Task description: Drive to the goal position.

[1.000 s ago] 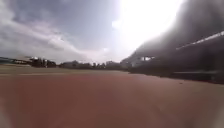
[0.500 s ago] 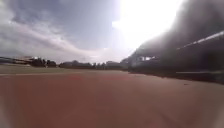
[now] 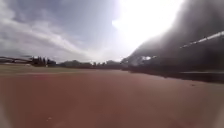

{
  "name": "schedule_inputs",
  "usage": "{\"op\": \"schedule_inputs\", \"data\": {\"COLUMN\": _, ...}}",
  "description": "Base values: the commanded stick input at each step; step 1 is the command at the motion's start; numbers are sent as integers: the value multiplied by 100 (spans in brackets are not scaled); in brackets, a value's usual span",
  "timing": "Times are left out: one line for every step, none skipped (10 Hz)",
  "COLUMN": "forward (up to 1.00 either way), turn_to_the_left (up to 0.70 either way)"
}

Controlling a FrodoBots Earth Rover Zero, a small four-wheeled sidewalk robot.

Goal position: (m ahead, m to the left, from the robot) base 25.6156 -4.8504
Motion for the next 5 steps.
{"op": "schedule_inputs", "data": {"forward": 70, "turn_to_the_left": 0}}
{"op": "schedule_inputs", "data": {"forward": 70, "turn_to_the_left": 0}}
{"op": "schedule_inputs", "data": {"forward": 70, "turn_to_the_left": 0}}
{"op": "schedule_inputs", "data": {"forward": 70, "turn_to_the_left": 0}}
{"op": "schedule_inputs", "data": {"forward": 70, "turn_to_the_left": 0}}
